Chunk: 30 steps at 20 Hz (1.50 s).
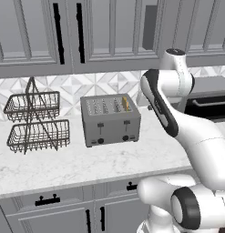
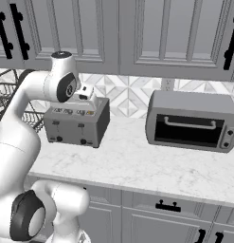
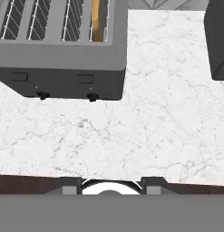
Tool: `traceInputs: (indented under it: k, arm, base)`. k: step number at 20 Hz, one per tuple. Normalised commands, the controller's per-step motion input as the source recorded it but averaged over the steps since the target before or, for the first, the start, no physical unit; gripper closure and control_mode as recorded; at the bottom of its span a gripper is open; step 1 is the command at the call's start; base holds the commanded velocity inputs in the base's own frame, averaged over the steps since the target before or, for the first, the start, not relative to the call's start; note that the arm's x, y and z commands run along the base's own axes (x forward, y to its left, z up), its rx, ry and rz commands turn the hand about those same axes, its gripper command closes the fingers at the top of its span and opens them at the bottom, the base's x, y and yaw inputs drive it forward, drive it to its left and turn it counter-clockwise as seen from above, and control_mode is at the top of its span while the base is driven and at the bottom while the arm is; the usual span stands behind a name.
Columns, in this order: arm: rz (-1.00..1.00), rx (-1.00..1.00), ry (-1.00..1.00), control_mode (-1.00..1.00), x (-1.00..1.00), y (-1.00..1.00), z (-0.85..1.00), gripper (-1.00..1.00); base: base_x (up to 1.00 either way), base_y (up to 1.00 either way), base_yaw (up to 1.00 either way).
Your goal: Start the toaster. Once the lever pops up, take the bread to the plate on the dining counter.
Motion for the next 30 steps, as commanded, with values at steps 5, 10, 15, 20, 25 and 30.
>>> traceInputs:
  k: [5, 10, 15, 20, 25, 30]
  arm:
    - [0.0, -0.03, -0.07, -1.0, -0.13, 0.23, -0.01, -1.0]
    - [0.0, -0.1, -0.21, -1.0, -0.02, 0.46, -0.19, -1.0]
    - [0.0, -0.12, -0.23, -1.0, 0.1, 0.45, -0.37, 1.0]
    - [-0.01, -0.03, -0.08, -1.0, 0.32, 0.28, -0.34, 1.0]
    - [-0.02, 0.0, 0.0, -1.0, 0.54, 0.02, -0.33, 1.0]
    - [-0.02, 0.0, 0.0, -1.0, 0.51, 0.0, -0.33, 1.0]
  base:
    - [0.0, 0.0, 0.0]
    - [0.0, 0.0, 0.0]
    - [0.0, 0.0, 0.0]
    - [0.0, 0.0, 0.0]
    - [0.0, 0.0, 0.0]
    - [0.0, 0.0, 0.0]
